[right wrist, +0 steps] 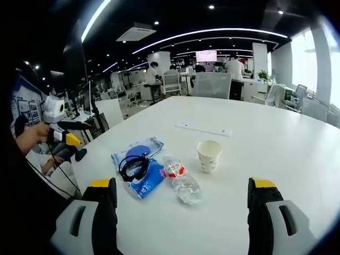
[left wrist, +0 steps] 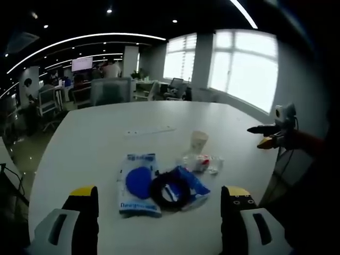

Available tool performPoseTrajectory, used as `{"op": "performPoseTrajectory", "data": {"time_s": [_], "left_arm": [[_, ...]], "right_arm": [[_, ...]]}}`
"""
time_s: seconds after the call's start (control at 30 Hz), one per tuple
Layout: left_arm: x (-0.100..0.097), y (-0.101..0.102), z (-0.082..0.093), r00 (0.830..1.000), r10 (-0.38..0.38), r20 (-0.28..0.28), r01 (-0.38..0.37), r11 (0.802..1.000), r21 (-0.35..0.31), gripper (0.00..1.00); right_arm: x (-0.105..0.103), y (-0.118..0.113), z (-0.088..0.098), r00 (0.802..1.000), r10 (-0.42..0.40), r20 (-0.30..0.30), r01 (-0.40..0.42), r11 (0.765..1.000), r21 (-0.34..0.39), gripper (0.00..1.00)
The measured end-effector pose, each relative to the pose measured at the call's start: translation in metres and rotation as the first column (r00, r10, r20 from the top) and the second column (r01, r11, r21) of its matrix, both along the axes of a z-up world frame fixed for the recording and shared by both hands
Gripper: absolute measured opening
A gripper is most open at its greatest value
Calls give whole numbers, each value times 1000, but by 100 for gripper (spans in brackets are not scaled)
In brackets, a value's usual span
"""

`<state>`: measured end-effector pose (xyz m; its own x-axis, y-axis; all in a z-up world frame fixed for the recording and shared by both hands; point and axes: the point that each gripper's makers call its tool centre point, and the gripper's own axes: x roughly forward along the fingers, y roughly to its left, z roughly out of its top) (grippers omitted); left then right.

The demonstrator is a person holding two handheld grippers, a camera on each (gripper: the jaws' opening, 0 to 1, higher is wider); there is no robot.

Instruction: Arrange the tabletop items into an orderly group along one side of the table until the central work area is clear of visible clutter.

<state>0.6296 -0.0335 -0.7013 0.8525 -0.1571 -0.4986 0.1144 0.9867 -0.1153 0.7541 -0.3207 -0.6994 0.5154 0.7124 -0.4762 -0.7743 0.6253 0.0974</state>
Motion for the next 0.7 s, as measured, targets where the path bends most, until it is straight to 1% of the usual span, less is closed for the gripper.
{"op": "performPoseTrajectory", "data": {"time_s": [0.1,0.2,0.3,0.57,0.7], "left_arm": [[0,0,-1,1000,5,-2,-5,1000,2,94],[0,-1,-3,1000,5,-14,-5,1000,12,93],[0,-1,-2,1000,5,-11,-5,1000,11,91],[0,3,-2,1000,11,-17,-10,1000,17,89],[-1,2,-2,1000,12,-20,-12,1000,16,87]], "right_arm": [[0,1,0,1000,1,4,-1,1000,2,100],[-1,2,0,1000,9,-1,-9,1000,-3,100],[0,3,1,1000,13,3,-13,1000,-3,99],[0,0,-4,1000,14,-7,-14,1000,-13,95],[4,-3,-4,1000,14,-5,-14,1000,-16,91]]}}
